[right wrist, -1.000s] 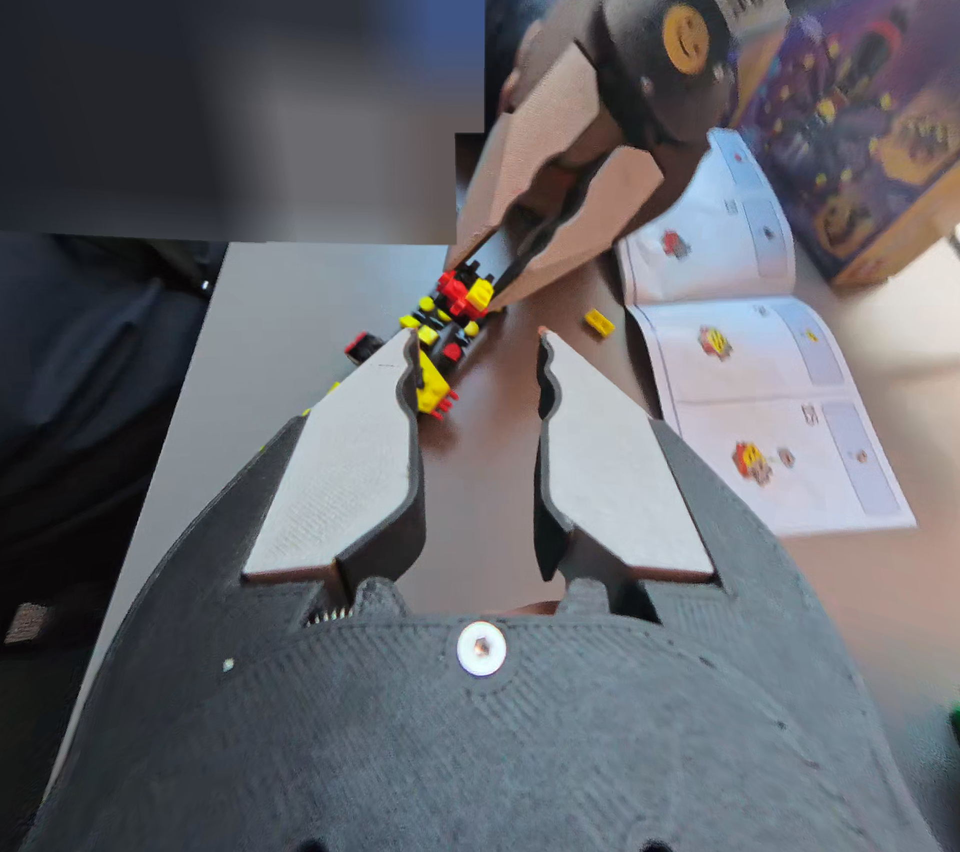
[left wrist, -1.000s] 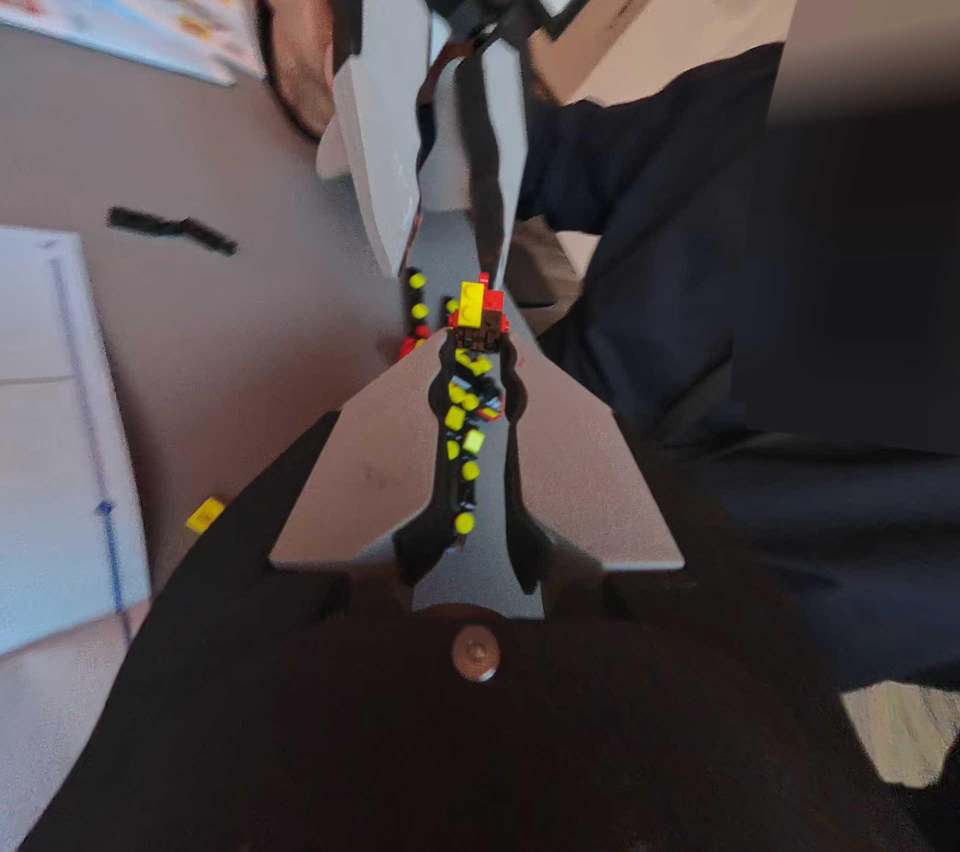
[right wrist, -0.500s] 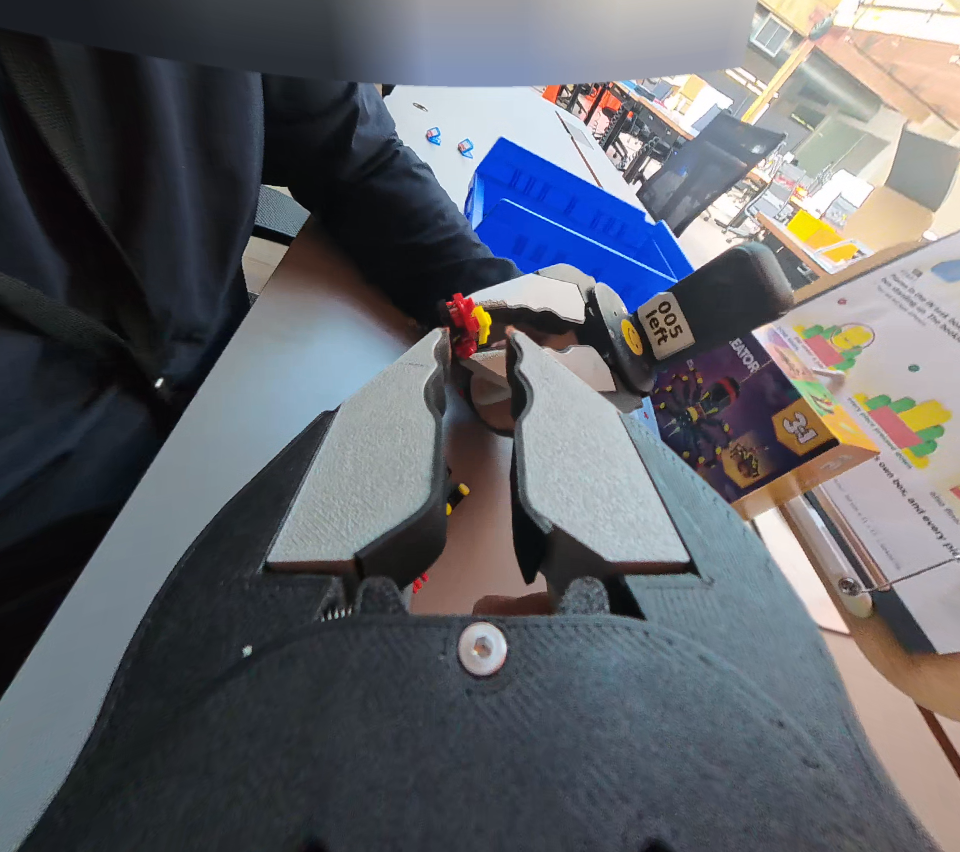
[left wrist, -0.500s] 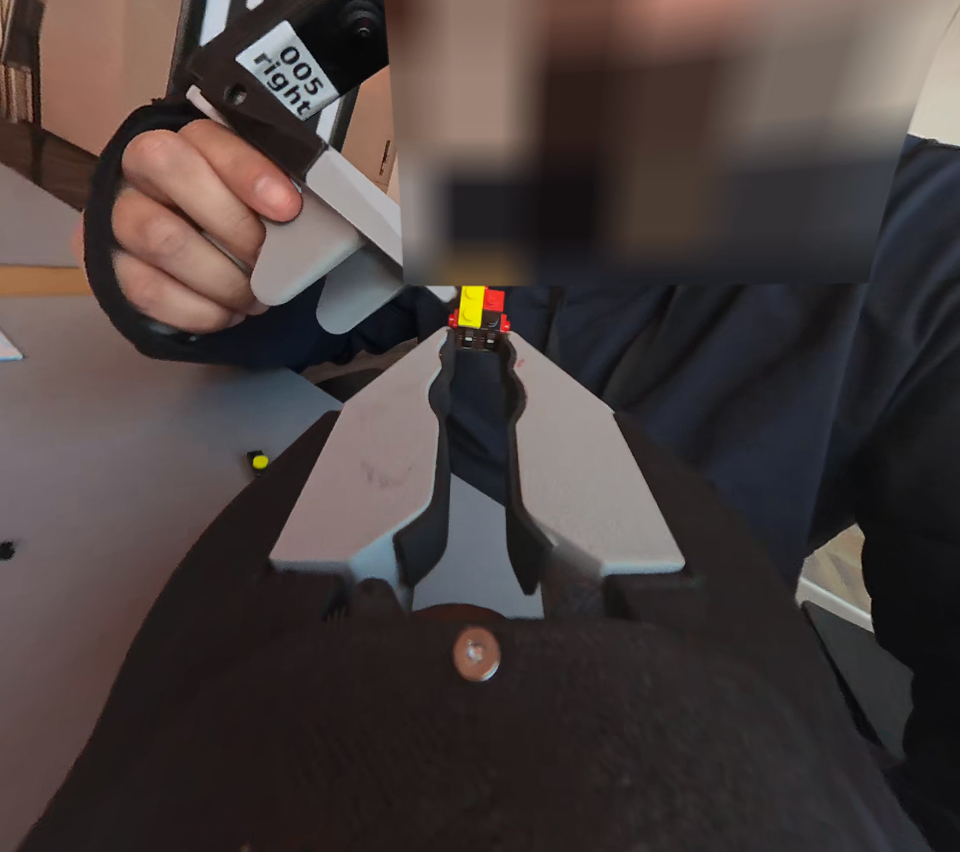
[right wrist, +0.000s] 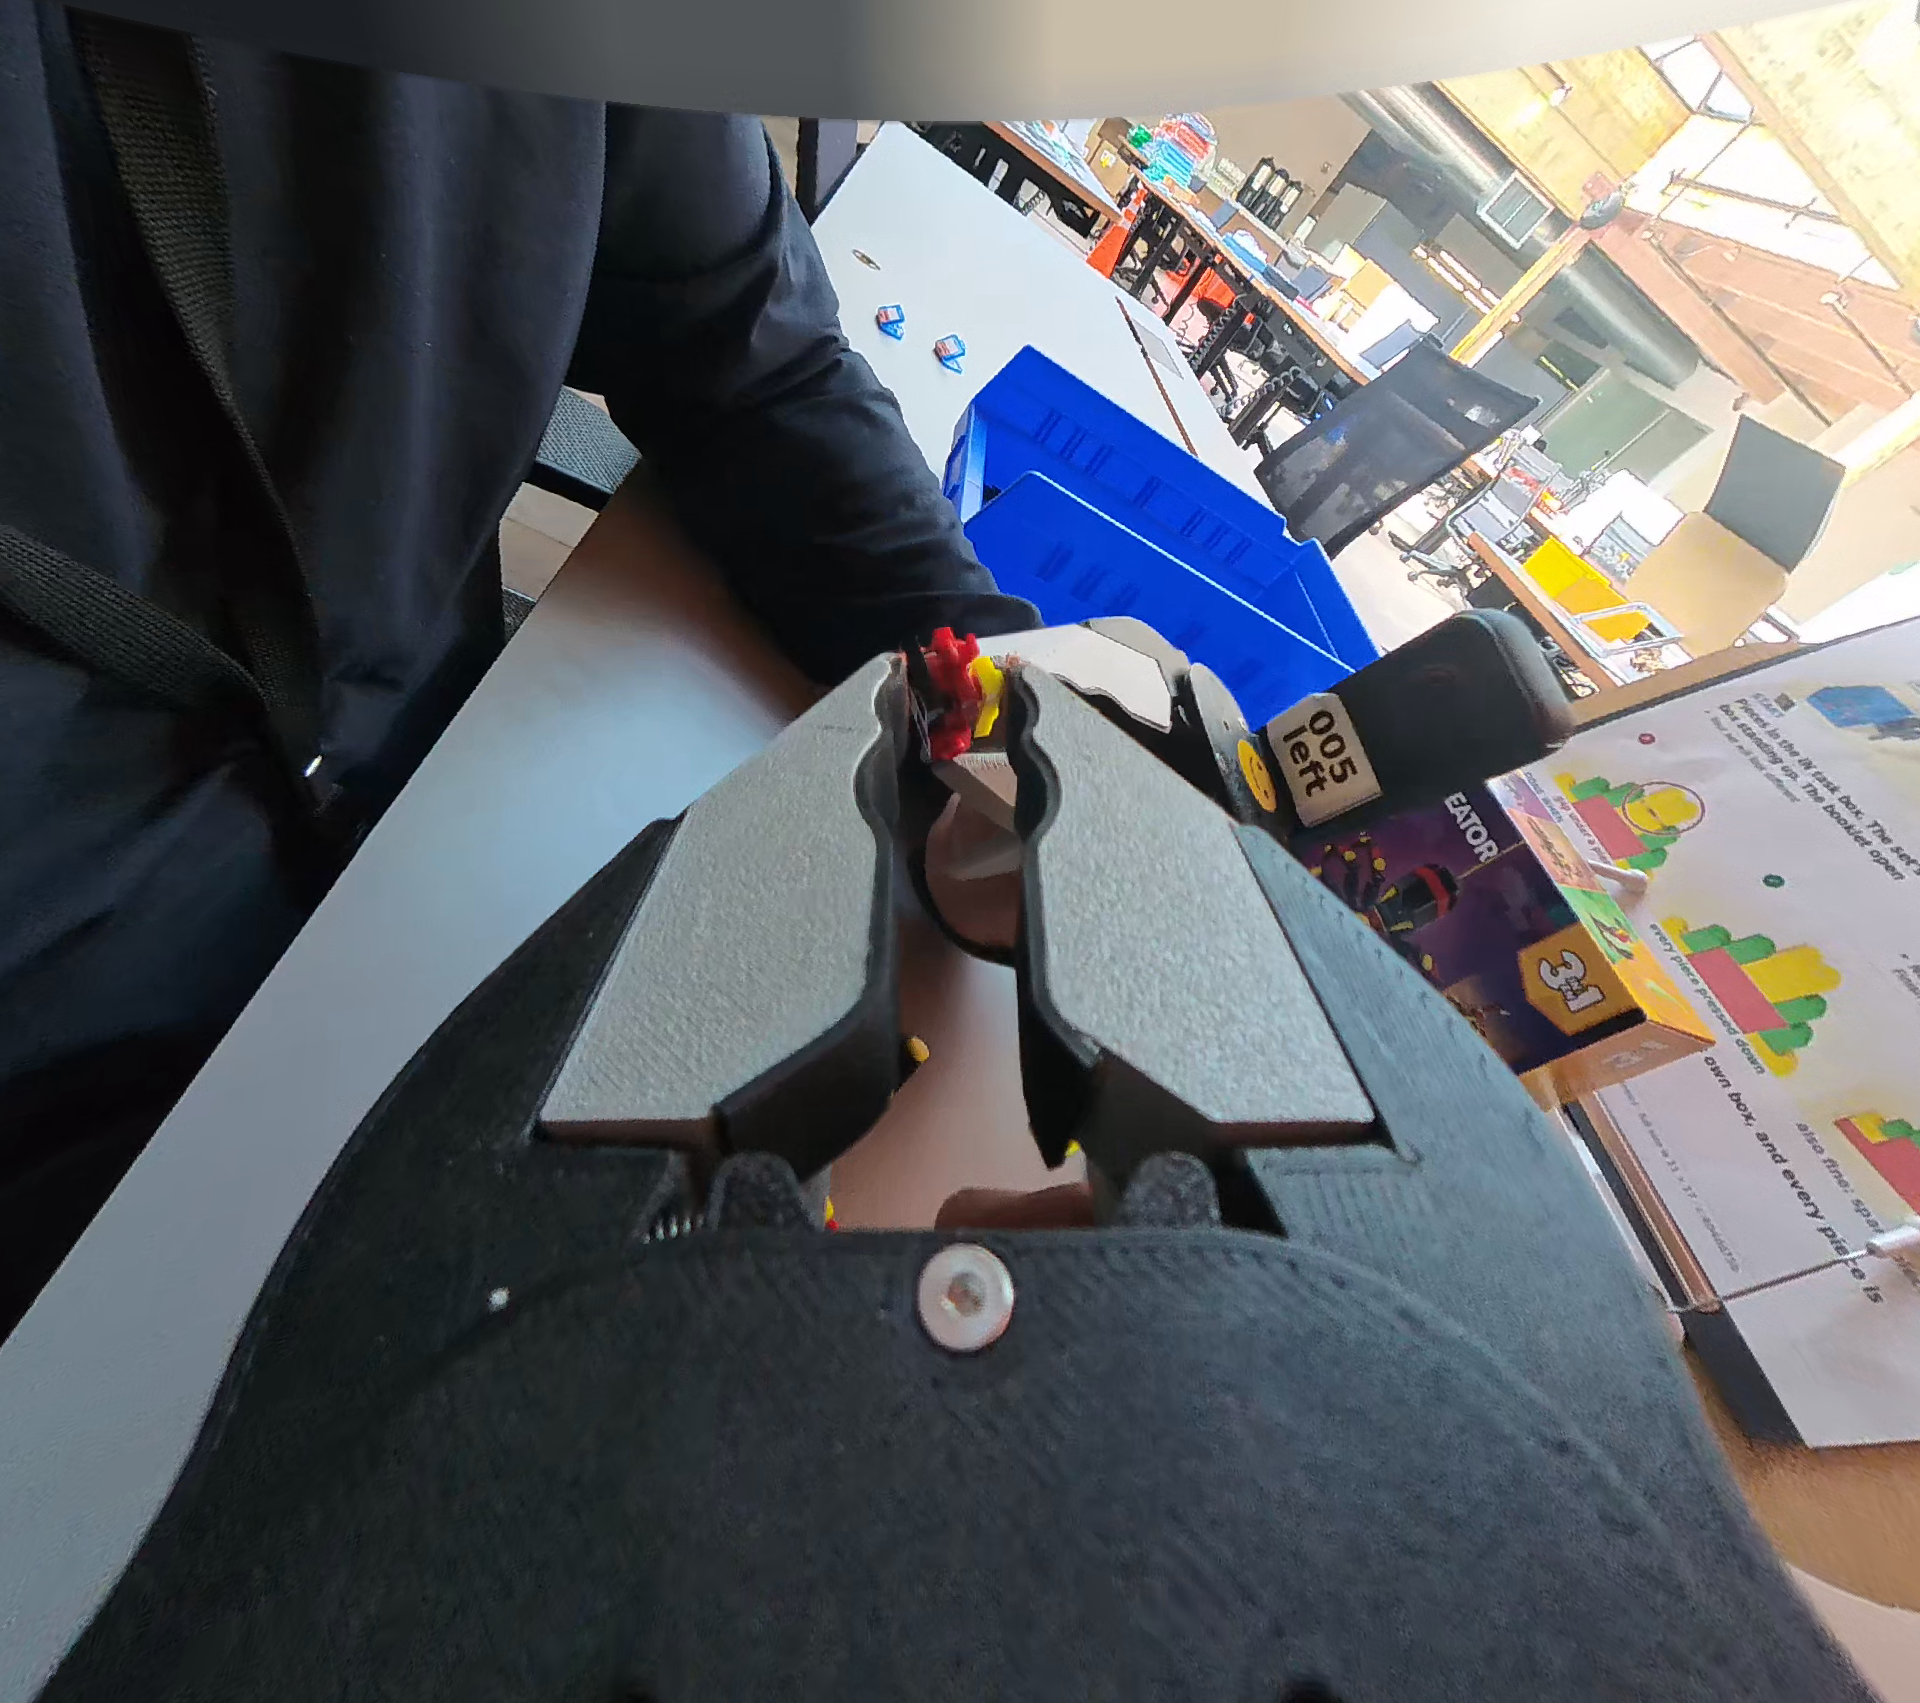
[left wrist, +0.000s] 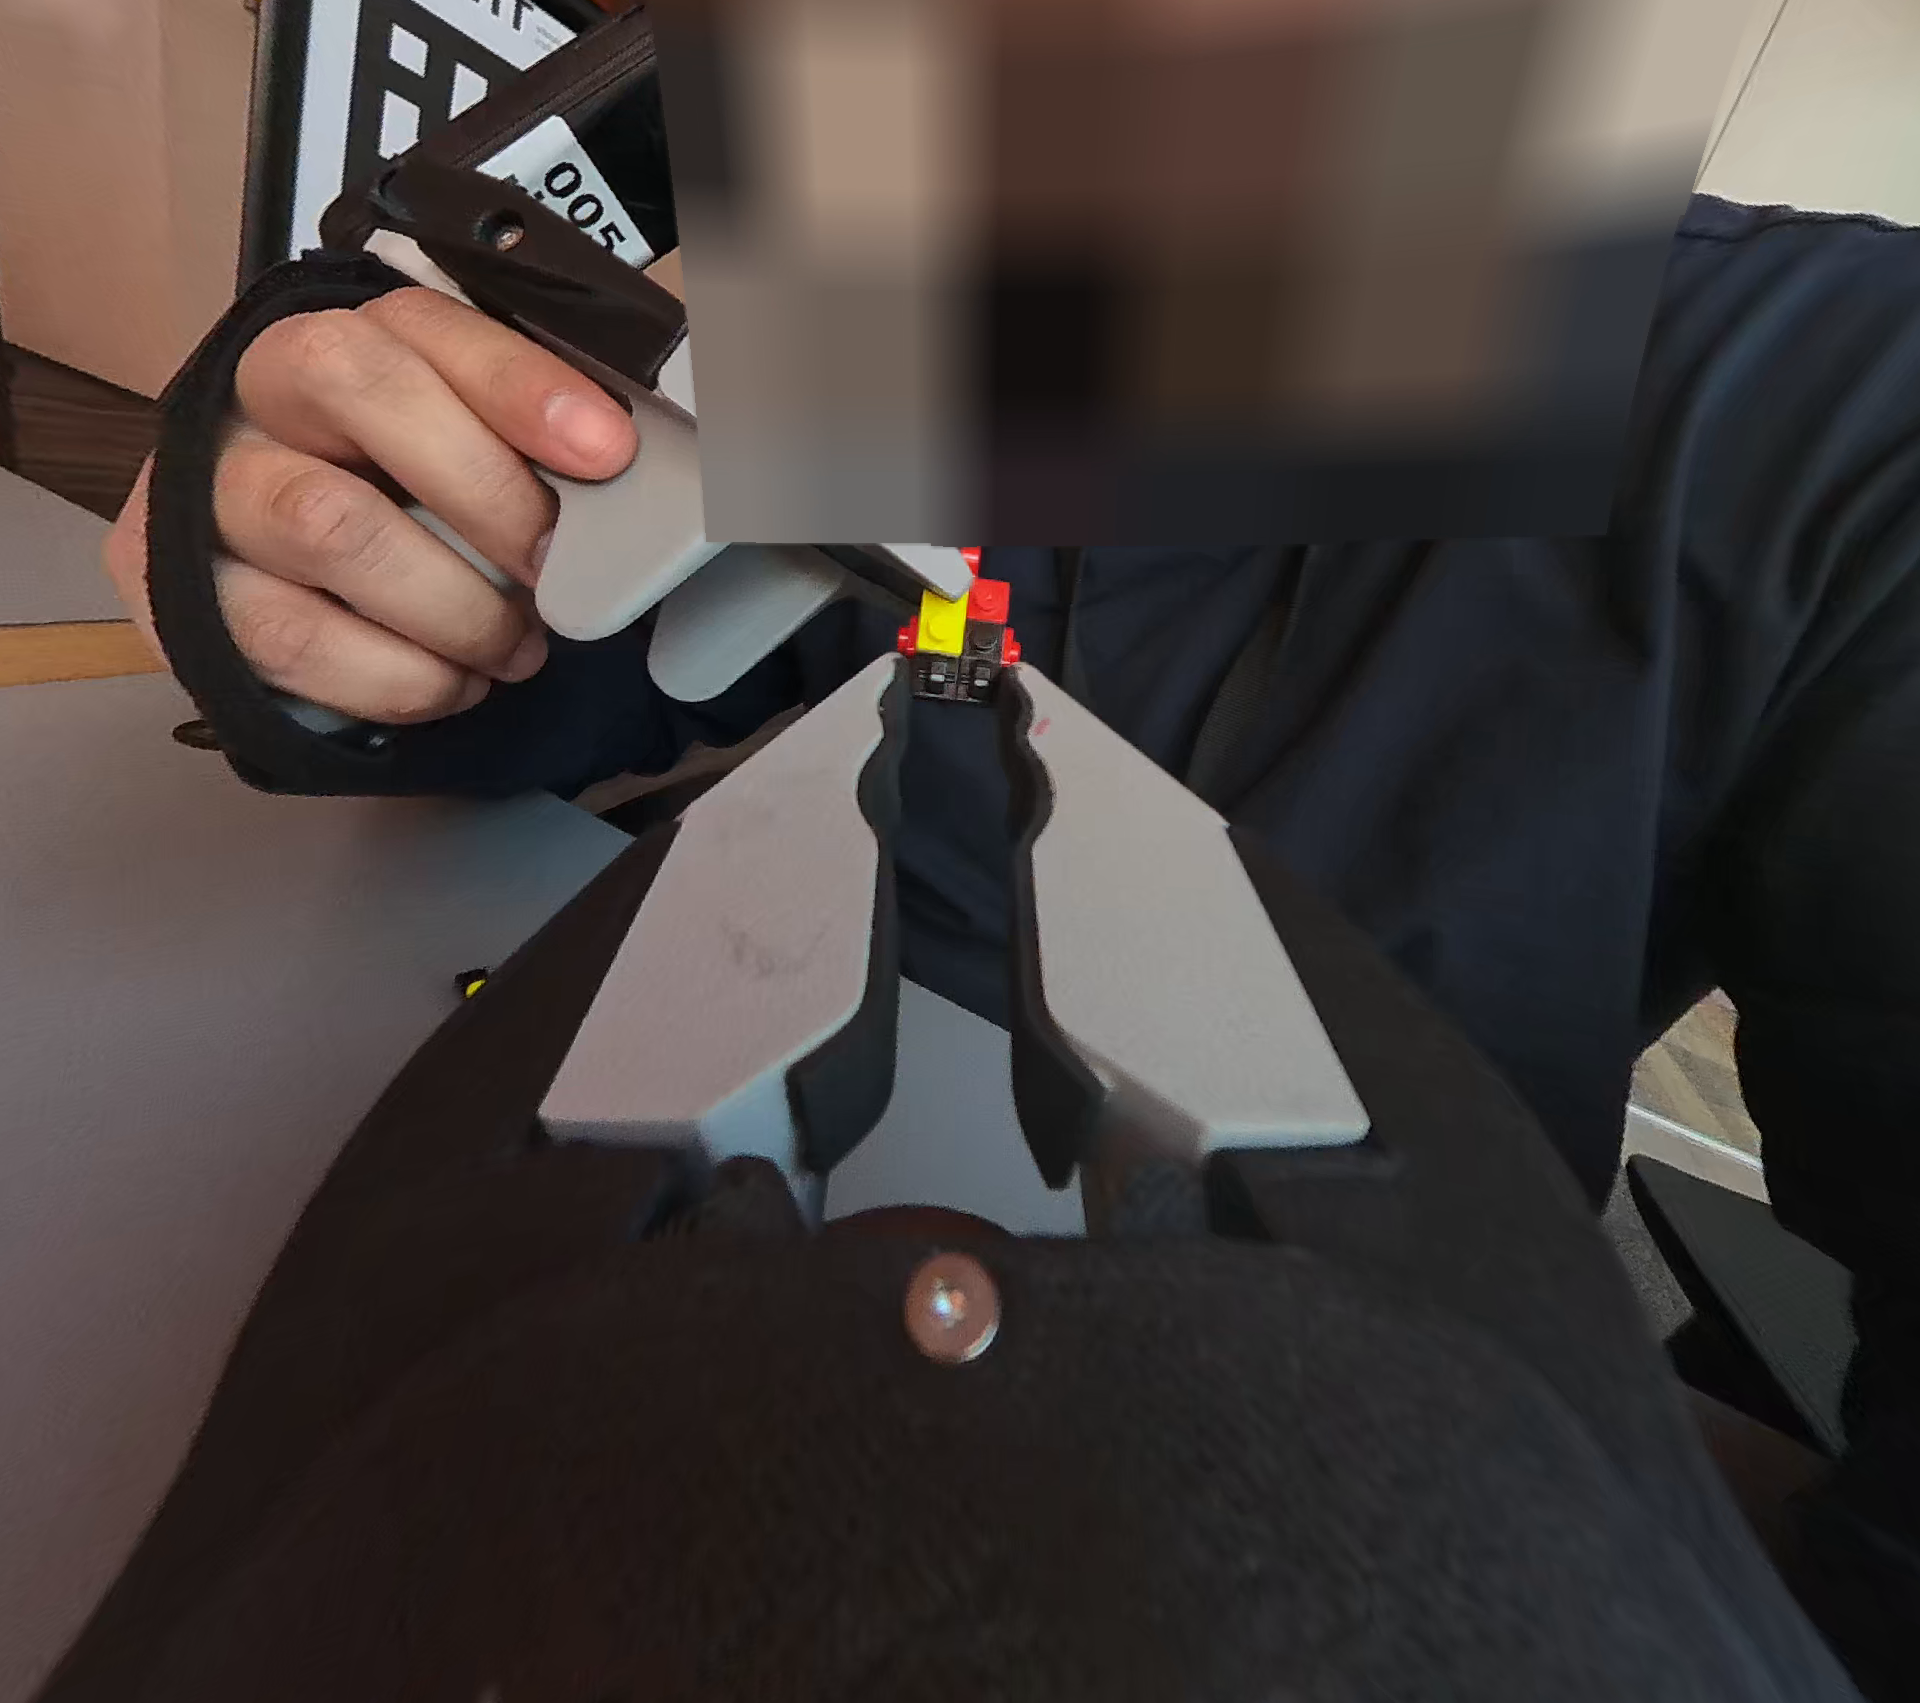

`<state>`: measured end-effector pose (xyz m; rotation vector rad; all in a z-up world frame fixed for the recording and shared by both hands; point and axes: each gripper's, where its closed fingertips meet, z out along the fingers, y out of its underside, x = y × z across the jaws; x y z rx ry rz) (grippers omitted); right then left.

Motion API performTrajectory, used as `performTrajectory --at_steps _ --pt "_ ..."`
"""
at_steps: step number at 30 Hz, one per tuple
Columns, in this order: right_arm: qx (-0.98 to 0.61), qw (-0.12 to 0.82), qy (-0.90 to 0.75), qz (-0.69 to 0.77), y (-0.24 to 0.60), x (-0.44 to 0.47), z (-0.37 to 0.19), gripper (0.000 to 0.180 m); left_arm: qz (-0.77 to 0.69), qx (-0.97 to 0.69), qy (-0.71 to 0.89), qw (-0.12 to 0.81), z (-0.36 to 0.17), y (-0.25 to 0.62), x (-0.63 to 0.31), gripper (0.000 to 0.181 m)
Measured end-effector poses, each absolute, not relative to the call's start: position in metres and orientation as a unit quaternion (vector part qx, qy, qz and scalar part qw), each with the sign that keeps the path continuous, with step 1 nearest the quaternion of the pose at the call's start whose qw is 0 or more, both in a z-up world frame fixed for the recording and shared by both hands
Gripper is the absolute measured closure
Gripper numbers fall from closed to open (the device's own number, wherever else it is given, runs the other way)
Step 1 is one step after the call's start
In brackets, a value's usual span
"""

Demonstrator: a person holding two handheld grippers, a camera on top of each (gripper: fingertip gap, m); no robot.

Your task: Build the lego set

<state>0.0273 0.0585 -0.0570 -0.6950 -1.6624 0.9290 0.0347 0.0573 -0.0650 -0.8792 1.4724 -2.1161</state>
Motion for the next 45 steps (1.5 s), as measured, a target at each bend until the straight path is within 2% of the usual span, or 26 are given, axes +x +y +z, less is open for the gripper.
performTrajectory --at_steps 21,45 --pt "-0.293 0.489 -0.693 0.442 0.054 0.024 -0.051 0.165 -0.802 -0.254 0.496 0.216 -0.052 0.051 0.033 0.167" --pt "-0.258 0.510 -0.699 0.430 0.046 0.025 -0.049 0.167 -0.818 -0.239 0.487 0.193 -0.051 0.045 0.034 0.167"
